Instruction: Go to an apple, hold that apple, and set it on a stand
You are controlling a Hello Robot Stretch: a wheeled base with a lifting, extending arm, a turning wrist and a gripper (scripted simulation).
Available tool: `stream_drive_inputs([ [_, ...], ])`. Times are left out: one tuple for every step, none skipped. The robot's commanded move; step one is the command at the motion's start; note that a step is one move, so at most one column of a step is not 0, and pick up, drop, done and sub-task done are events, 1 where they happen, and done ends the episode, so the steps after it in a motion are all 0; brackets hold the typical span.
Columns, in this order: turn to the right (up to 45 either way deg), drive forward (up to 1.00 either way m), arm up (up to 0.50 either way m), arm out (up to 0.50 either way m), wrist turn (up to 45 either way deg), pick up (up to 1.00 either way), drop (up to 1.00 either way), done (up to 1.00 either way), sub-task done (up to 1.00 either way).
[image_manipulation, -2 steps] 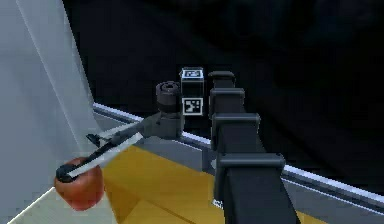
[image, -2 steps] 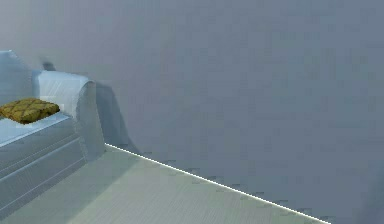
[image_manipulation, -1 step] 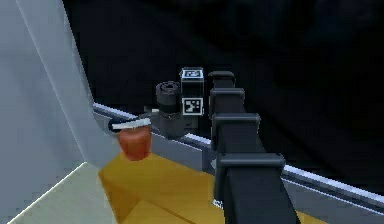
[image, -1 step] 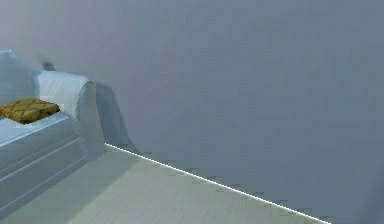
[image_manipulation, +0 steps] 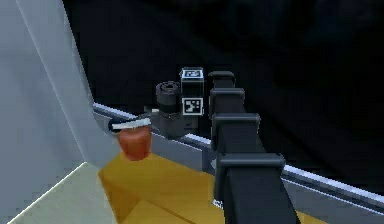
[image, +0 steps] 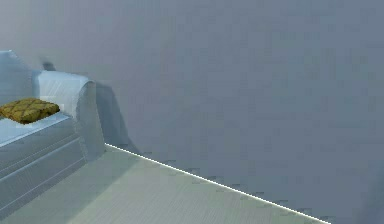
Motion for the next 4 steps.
stream_drive_inputs([
  [0.0, 0.00, 0.00, 0.00, 45.0, 0.00, 0.00, 0.00, 0.00],
  [0.0, 0.00, 0.00, 0.00, 0.0, 0.00, 1.00, 0.00, 0.00],
  [0.0, 0.00, 0.00, -0.10, 0.0, 0.00, 0.00, 0.00, 0.00],
  [0.0, 0.00, 0.00, 0.00, 0.0, 0.00, 0.00, 1.00, 0.00],
])
